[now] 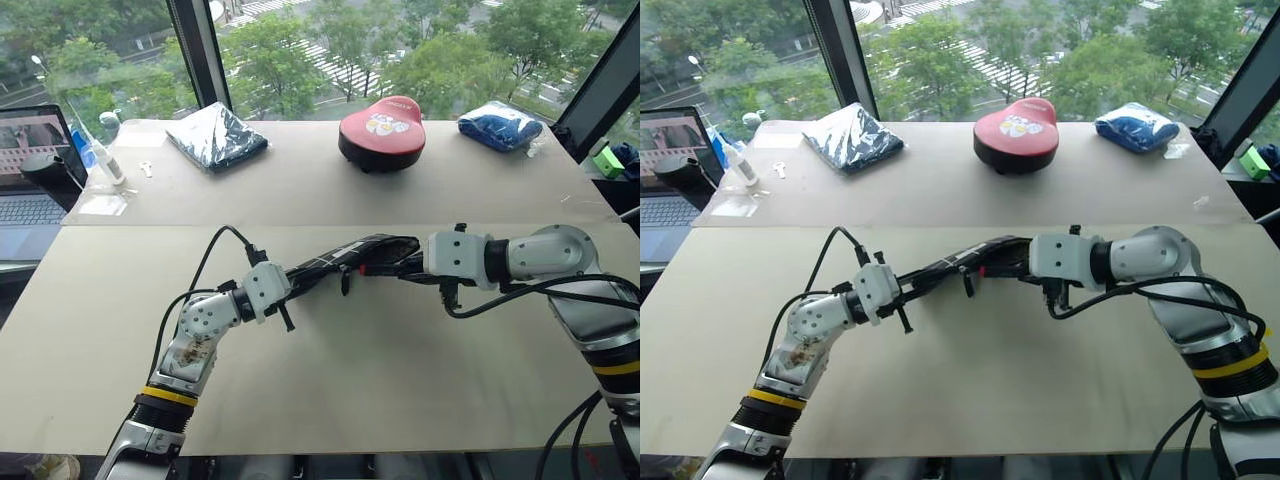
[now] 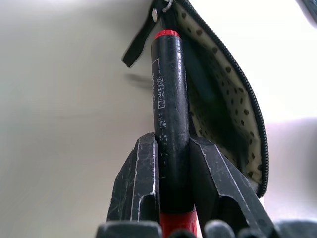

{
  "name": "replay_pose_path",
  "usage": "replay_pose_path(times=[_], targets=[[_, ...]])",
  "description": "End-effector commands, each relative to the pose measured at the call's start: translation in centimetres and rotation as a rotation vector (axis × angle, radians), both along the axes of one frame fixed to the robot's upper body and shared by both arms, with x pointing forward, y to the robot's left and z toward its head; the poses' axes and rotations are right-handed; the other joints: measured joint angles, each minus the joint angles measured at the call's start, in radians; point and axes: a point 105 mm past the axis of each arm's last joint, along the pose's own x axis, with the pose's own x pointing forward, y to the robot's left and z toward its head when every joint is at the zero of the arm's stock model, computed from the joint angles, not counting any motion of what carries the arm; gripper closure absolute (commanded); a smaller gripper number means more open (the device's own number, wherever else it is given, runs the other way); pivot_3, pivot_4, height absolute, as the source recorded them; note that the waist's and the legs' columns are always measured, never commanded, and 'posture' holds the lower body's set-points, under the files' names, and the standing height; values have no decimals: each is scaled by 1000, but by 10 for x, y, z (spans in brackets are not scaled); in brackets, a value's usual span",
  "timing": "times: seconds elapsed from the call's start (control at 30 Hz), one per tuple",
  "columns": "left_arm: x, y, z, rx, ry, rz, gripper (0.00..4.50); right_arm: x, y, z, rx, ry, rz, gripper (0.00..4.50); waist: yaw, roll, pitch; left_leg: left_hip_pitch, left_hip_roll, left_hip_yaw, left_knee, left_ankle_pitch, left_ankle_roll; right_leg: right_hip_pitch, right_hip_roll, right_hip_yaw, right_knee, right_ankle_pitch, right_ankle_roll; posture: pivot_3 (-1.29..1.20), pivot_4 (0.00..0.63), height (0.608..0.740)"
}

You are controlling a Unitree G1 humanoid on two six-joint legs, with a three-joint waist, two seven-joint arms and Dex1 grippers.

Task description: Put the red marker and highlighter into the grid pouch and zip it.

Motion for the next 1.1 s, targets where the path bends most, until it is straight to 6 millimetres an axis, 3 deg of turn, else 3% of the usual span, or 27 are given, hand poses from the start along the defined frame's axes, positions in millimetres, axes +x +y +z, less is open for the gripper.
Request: replay_pose_path(times=[0.03, 0.27, 0.47, 0.6, 0.83, 1.0, 1.1], targets=[[-2, 0, 9, -10, -43, -8, 4500, -3, -6, 32, 50, -30, -11, 3997, 1, 0, 0, 0, 0, 0, 0, 0, 0, 0, 0, 0, 0, 0, 0, 0, 150, 740], [-2, -1, 8, -10, -45, -7, 4500, 8, -11, 23, -22, -65, -37, 3997, -4, 0, 0, 0, 0, 0, 0, -2, 2, -1, 0, 0, 1, 0, 0, 0, 150, 740], [-3, -1, 8, -9, -45, -5, 4500, 21, -5, 4, -89, -108, -42, 3997, -7, 0, 0, 0, 0, 0, 0, 0, 0, -1, 0, 0, 1, 0, 0, 0, 150, 740], [-4, -1, 8, -9, -45, -7, 4500, 33, 8, -2, -98, -155, -38, 3997, -8, 0, 0, 0, 0, 0, 0, 1, -2, -1, 0, 0, 1, 0, 0, 0, 150, 740], [-2, -1, 10, -3, -51, -12, 4500, 26, 33, -9, -120, -160, 87, 3997, -5, 0, 0, 0, -1, 0, 0, 2, -4, -1, 0, 0, 1, 0, 0, 0, 150, 740], [-1, -1, 11, -2, -53, -18, 4500, 23, 53, -26, -180, -183, 209, 3997, -9, 0, 0, 1, -1, 0, 0, 2, -4, -1, 0, 0, 1, 0, 0, 0, 150, 740], [0, -2, 11, -4, -54, -20, 4500, 29, 74, -27, -158, -231, 254, 3997, -13, 0, 0, 1, -1, 0, -1, 3, -5, -1, 1, 0, 2, 0, 0, 0, 150, 740]])
